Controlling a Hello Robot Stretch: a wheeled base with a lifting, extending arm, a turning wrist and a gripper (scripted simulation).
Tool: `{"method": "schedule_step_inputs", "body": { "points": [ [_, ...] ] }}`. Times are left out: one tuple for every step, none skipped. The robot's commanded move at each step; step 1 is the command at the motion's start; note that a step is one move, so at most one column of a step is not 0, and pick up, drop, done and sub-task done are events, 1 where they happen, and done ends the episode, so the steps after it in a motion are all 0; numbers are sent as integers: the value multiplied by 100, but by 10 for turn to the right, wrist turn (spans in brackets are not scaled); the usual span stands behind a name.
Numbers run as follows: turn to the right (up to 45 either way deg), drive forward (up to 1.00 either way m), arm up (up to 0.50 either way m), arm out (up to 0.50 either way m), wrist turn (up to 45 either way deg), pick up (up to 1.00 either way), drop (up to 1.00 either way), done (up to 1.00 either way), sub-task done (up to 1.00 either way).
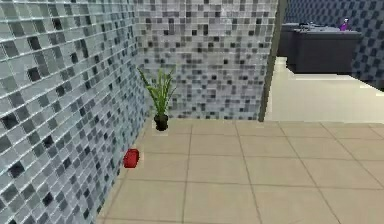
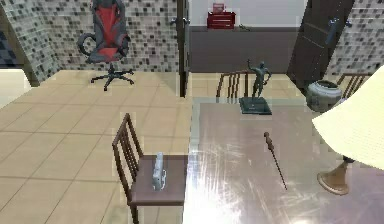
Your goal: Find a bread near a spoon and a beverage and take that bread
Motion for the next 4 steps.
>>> {"method": "schedule_step_inputs", "body": {
  "points": [
    [0, 10, 0, 0, 0, 0, 0, 0, 0],
    [330, 0, 0, 0, 0, 0, 0, 0, 0],
    [0, 100, 0, 0, 0, 0, 0, 0, 0],
    [0, 100, 0, 0, 0, 0, 0, 0, 0]
  ]
}}
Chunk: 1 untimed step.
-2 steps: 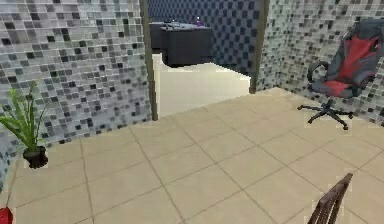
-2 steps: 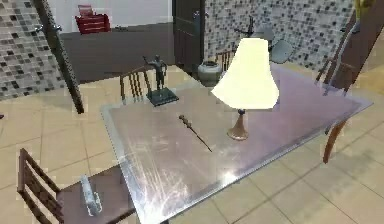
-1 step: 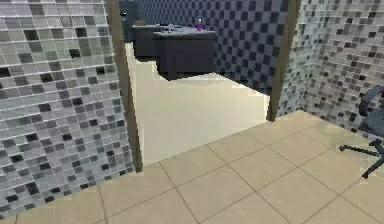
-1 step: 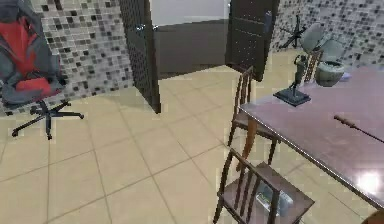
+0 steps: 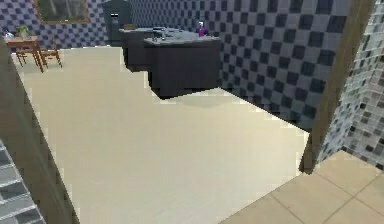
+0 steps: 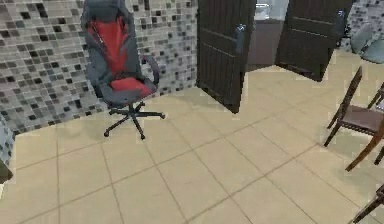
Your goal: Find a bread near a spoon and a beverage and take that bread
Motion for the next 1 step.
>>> {"method": "schedule_step_inputs", "body": {
  "points": [
    [30, 0, 0, 0, 0, 0, 0, 0, 0]
  ]
}}
